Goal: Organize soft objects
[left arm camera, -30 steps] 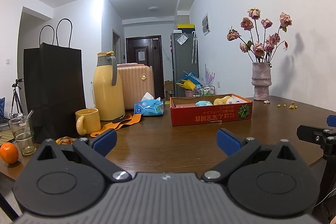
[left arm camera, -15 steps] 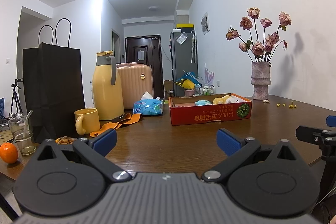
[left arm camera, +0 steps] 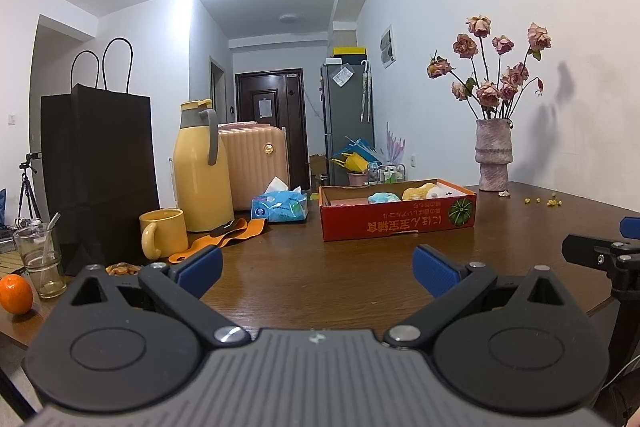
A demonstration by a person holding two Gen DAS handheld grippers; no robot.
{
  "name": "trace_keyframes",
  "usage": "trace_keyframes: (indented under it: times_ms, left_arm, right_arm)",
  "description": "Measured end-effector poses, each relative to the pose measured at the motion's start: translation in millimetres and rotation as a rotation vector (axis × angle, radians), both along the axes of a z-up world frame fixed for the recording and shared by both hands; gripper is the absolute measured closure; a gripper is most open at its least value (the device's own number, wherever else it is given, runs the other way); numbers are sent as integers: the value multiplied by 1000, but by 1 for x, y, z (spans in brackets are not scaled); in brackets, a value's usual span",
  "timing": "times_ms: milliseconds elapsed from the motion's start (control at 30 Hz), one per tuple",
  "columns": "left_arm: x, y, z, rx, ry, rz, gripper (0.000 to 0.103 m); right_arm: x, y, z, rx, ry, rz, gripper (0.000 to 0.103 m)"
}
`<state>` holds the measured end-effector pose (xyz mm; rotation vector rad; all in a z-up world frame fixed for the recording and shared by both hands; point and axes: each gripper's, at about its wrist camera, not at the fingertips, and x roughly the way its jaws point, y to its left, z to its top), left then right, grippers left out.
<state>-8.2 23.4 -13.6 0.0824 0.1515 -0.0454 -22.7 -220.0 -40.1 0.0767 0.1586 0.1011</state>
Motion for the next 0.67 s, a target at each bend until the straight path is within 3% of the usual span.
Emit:
trace_keyframes:
  times_ms: [667]
  left_arm:
    - [-4,-8,-3,22,-27,7,0]
  right_arm:
    - [0,-2,-1,-1,0,3,1]
